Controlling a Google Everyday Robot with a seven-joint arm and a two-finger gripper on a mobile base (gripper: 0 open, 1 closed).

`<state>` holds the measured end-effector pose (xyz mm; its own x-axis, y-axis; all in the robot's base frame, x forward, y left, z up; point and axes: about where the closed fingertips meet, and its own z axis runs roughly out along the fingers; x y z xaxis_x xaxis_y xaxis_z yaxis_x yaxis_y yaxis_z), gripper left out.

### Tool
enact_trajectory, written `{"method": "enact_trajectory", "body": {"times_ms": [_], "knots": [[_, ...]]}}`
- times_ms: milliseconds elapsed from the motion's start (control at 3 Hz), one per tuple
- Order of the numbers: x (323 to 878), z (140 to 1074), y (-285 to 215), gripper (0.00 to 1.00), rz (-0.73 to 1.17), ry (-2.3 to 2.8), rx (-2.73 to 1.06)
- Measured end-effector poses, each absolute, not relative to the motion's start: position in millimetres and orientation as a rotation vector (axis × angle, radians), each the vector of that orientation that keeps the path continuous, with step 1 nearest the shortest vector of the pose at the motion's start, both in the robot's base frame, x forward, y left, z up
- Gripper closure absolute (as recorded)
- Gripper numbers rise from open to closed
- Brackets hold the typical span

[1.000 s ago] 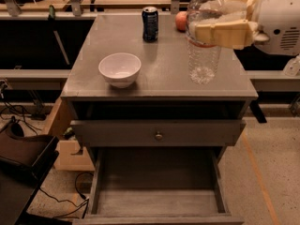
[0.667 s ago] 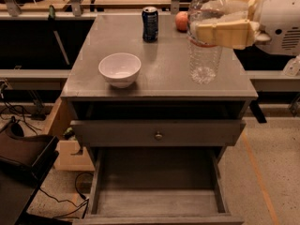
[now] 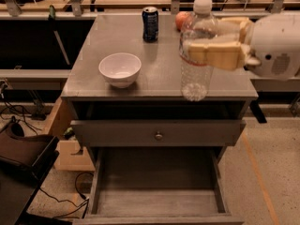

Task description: Place water bottle into middle drawer

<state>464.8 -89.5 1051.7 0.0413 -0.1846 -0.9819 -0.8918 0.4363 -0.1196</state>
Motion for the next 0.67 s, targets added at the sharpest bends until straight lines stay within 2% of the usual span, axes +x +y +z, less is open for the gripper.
{"method": "enact_trajectory", "body": {"times_ms": [667], "knots": [[396,949,-53,1.0,0.98,1.304,-0.917]]}}
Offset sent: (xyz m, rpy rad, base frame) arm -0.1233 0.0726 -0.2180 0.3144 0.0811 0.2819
